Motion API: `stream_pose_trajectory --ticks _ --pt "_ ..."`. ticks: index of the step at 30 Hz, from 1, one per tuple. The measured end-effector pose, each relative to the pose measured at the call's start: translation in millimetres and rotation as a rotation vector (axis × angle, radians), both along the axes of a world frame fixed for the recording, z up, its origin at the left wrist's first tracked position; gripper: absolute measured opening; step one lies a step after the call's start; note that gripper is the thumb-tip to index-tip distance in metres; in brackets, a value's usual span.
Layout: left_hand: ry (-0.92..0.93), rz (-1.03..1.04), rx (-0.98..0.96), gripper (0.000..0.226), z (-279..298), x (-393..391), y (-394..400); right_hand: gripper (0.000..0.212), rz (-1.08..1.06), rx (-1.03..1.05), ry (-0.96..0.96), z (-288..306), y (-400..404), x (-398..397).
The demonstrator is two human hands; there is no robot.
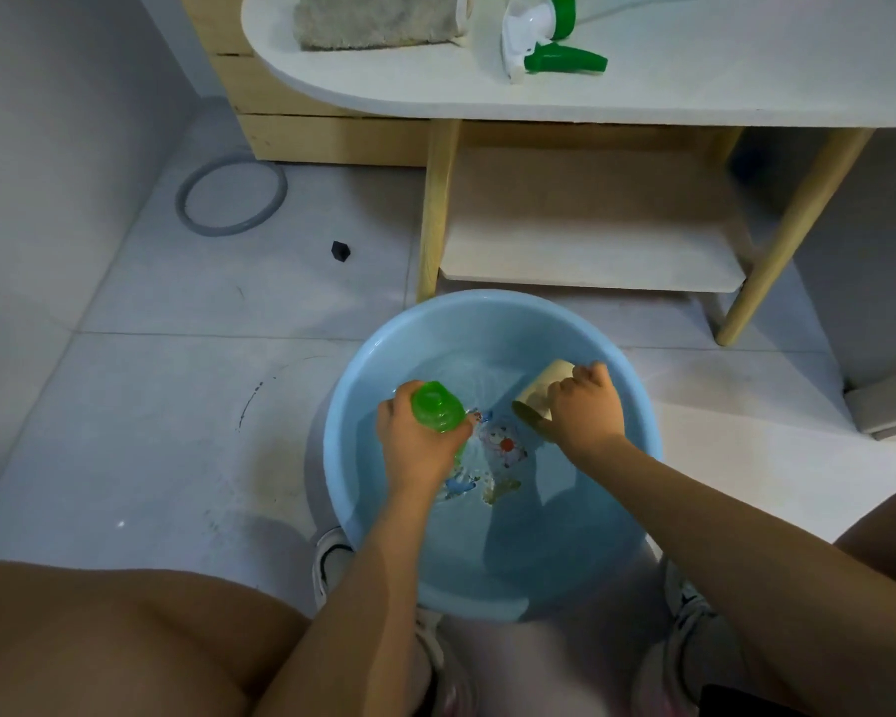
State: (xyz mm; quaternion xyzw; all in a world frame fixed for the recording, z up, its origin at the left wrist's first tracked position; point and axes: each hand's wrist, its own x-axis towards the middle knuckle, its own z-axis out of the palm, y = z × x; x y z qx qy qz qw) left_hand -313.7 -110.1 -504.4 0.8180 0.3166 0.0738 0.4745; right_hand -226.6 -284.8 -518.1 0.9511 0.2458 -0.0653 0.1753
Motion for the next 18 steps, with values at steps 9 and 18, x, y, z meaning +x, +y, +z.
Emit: stream_pose_trajectory --ticks 9,18 --pt "-0.017 0.038 -0.035 0.056 -1.5 -4.1 8.3 0.035 0.034 -0.009 0.179 -3.5 18.9 -8.9" --pt "0.005 0.008 -0.035 0.06 -0.7 -2.7 1.6 0.049 -0.599 0.587 0.386 26.5 1.4 11.9"
